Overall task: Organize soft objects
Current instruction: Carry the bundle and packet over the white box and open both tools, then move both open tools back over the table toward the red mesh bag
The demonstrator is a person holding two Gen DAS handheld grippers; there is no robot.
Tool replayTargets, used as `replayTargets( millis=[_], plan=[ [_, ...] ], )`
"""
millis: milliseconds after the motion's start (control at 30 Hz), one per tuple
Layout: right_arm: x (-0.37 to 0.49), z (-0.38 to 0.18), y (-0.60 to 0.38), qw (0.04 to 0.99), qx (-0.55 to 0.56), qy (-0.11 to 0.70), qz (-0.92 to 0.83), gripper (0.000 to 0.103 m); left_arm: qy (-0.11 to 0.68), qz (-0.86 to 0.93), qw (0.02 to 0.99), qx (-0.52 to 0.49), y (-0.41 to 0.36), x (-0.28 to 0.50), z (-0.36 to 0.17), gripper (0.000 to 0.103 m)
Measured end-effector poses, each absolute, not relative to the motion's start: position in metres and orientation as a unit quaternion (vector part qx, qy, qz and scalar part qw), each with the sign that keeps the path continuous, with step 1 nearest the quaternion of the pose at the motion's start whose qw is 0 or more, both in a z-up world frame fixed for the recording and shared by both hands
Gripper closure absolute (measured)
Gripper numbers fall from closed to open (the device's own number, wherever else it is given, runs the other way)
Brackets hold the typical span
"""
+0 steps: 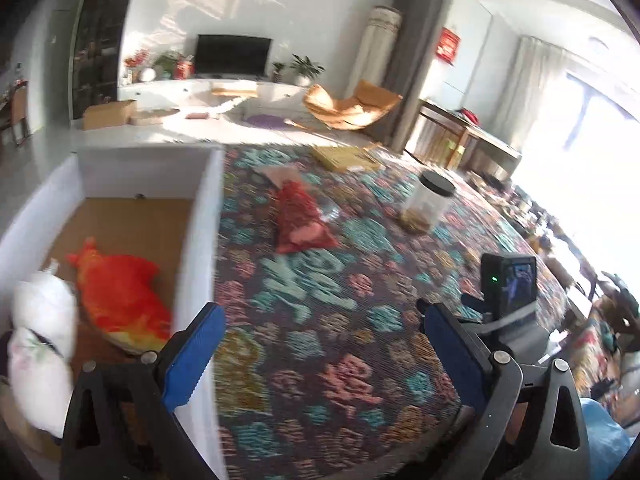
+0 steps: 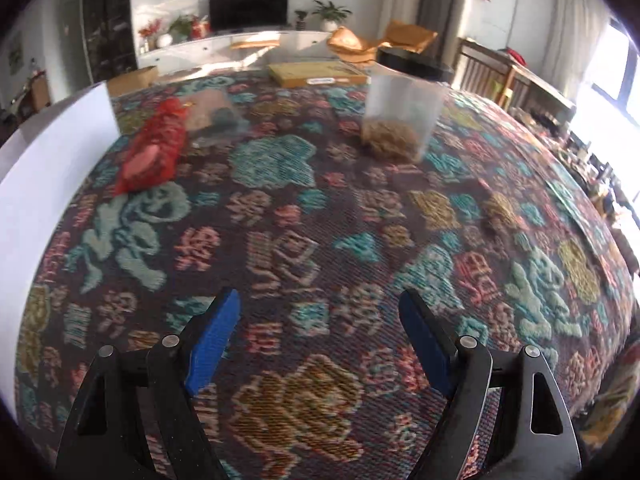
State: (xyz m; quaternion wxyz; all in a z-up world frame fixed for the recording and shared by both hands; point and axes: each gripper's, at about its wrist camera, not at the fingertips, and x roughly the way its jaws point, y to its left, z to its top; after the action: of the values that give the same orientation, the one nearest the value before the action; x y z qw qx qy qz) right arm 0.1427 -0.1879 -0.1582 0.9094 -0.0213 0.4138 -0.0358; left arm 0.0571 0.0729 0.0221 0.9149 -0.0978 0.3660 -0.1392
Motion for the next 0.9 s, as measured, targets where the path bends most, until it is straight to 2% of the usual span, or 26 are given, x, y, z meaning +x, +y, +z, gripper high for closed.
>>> replayTargets(
  millis=[100,367,500,667,900],
  plan=[
    [0.147,-0.158,-0.214,0.9,0.051,0.43,-0.037,0.019,0.414,-0.163,0.892,-0.079,0.02,0.076,-0.017,0.004],
    [0.152,-0.162,-0.205,0.897,0.002,0.437,-0.068,0.018,0.443,-0.071,0.893,-0.038,0.015,0.132,-0.087,0.004],
    [0.153,-0.164,-0.22,0.894,0.042,0.442,-0.063,0.012,0.455,-0.048,0.889,-0.008,0.018,0.154,-0.106,0.004],
    [0.15,-0.165,-0.212,0.895,0.034,0.439,-0.068,0.011,0.455,-0.044,0.889,0.02,0.01,0.155,-0.111,0.0],
    [0.15,-0.166,-0.211,0.895,0.033,0.439,-0.068,0.01,0.455,-0.045,0.889,0.016,0.012,0.156,-0.111,0.0]
  ],
)
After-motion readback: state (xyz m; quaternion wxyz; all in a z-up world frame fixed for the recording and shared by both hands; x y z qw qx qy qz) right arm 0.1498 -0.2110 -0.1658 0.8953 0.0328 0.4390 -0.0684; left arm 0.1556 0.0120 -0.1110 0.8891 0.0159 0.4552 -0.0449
